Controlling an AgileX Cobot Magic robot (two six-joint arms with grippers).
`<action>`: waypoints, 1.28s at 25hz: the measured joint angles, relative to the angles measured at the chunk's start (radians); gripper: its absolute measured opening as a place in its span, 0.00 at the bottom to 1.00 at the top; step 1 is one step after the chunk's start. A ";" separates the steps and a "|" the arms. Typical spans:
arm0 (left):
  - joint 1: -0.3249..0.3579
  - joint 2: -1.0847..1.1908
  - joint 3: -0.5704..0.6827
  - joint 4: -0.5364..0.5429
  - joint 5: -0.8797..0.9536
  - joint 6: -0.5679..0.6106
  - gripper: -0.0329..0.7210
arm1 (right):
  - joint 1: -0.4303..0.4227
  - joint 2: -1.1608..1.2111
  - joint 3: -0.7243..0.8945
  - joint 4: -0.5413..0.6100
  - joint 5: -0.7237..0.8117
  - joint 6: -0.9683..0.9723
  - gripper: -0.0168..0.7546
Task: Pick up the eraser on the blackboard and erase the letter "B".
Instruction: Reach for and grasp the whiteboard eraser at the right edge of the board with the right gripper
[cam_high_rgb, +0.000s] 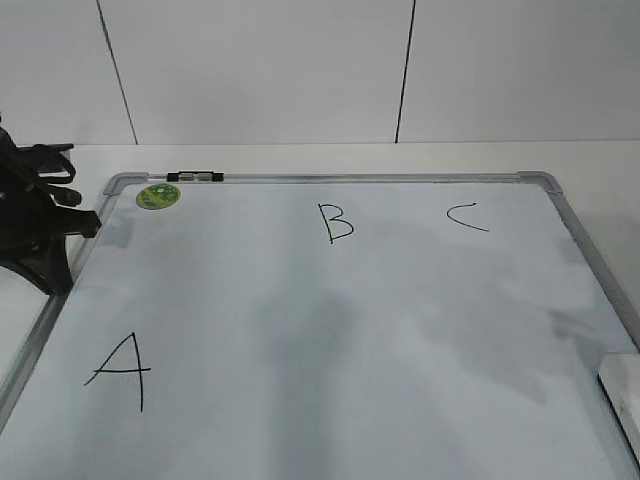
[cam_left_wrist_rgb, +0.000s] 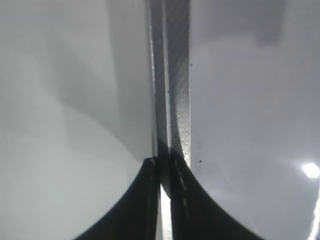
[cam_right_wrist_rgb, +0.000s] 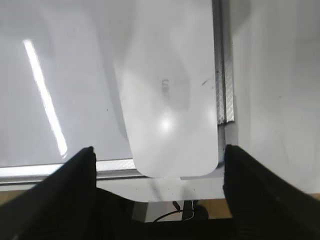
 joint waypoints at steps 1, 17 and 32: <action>0.000 0.000 0.000 0.000 0.000 0.000 0.07 | 0.000 0.009 0.000 0.000 -0.011 0.000 0.81; 0.000 0.000 0.000 0.000 0.000 0.000 0.07 | 0.000 0.035 0.000 -0.026 -0.125 0.000 0.88; 0.000 0.000 0.000 0.000 0.000 0.000 0.07 | 0.000 0.035 0.081 -0.026 -0.177 -0.002 0.89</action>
